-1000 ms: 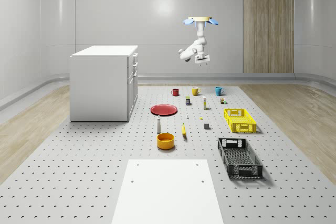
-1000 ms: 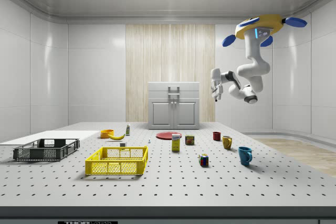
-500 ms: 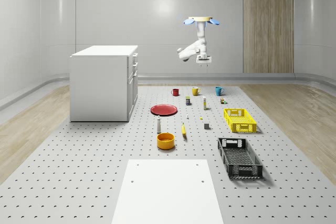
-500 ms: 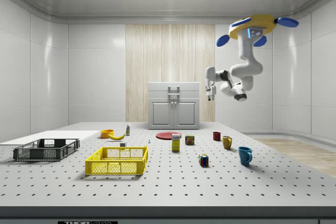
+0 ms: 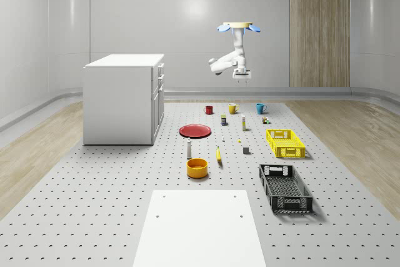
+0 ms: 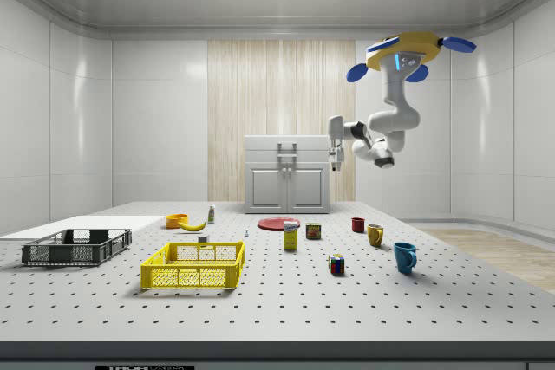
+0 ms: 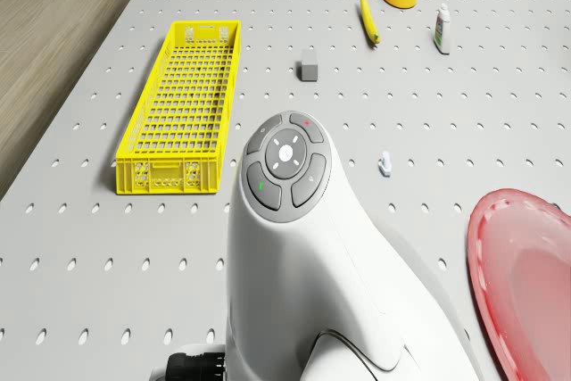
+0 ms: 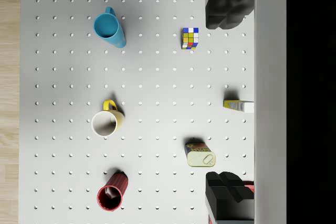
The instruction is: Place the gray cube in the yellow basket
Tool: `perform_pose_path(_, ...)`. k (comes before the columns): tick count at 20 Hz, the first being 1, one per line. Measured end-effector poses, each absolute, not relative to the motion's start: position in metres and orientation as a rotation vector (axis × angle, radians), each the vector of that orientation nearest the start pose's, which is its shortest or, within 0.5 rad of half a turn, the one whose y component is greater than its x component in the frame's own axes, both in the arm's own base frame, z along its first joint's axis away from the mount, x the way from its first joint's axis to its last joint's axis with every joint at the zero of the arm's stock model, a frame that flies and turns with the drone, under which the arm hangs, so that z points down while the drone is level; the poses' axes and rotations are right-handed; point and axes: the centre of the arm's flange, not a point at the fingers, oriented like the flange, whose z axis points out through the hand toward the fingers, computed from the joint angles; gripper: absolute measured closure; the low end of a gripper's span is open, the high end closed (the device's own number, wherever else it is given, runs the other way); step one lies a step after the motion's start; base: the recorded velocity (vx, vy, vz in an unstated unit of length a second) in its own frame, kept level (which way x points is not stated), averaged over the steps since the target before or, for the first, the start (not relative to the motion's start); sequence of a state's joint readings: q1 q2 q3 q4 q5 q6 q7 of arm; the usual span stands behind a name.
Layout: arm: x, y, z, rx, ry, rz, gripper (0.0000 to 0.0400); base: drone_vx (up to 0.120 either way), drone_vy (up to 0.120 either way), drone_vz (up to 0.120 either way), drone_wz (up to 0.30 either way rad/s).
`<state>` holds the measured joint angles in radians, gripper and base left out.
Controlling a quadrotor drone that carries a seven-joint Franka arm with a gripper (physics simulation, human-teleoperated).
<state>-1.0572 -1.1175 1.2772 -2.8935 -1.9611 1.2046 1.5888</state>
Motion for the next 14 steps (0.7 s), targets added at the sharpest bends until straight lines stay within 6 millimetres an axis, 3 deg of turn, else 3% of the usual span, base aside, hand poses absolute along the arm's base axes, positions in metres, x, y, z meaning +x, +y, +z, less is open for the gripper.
perform_pose_path(14,0.3068,-0.0001,0.4908,0.001,-0.002,0.784,0.0000,0.120,0.000,-0.120,0.000)
